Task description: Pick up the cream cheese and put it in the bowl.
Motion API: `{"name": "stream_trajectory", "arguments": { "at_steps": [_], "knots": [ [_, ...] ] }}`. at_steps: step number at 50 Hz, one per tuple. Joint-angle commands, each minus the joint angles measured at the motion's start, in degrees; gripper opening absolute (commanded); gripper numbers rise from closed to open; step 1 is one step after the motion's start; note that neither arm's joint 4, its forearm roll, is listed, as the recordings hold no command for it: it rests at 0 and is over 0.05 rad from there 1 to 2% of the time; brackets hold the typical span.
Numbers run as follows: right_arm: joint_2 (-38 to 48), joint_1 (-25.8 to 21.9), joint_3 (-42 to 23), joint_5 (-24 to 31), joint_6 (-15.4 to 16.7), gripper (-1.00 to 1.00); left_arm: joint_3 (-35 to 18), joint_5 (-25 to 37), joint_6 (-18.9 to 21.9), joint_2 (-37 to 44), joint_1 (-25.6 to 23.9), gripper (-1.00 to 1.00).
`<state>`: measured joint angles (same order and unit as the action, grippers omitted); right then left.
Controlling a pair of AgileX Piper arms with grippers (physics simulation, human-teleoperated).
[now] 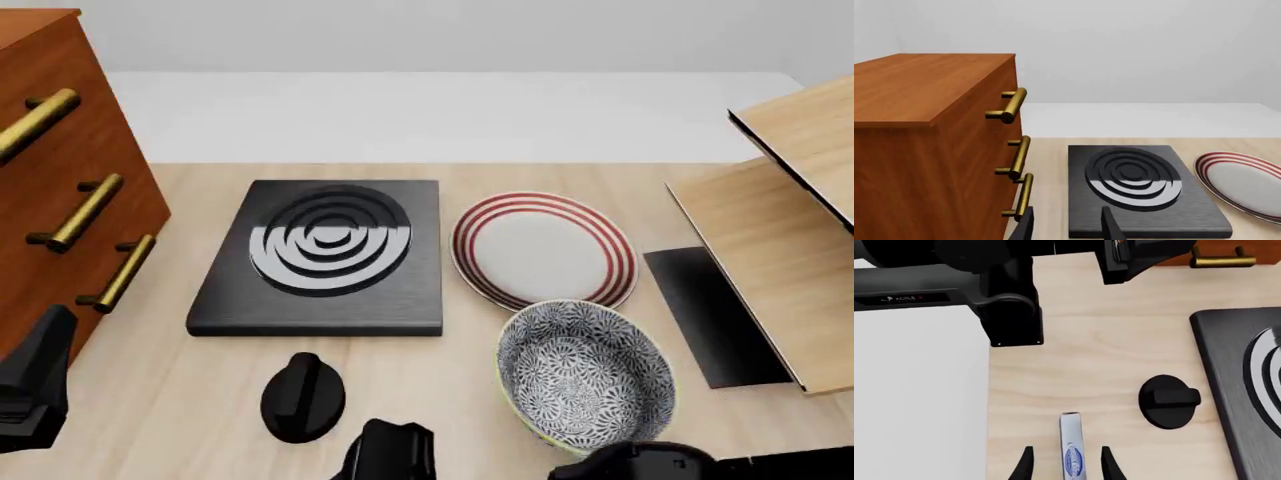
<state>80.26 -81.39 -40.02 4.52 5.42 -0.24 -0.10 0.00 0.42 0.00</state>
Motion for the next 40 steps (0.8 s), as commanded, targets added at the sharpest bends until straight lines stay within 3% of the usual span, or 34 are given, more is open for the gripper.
{"name": "stream_trajectory", "arguments": {
  "at_steps": [1, 40],
  "knots": [
    [4.91, -0.57, 0.57, -4.15, -2.45, 1.0, 0.0, 0.0, 0.0, 0.0, 0.0, 1.0],
    [14.04, 0.1, 2.32, -11.75, -5.29, 1.0, 0.0, 0.0, 0.0, 0.0, 0.0, 1.0]
  ]
}}
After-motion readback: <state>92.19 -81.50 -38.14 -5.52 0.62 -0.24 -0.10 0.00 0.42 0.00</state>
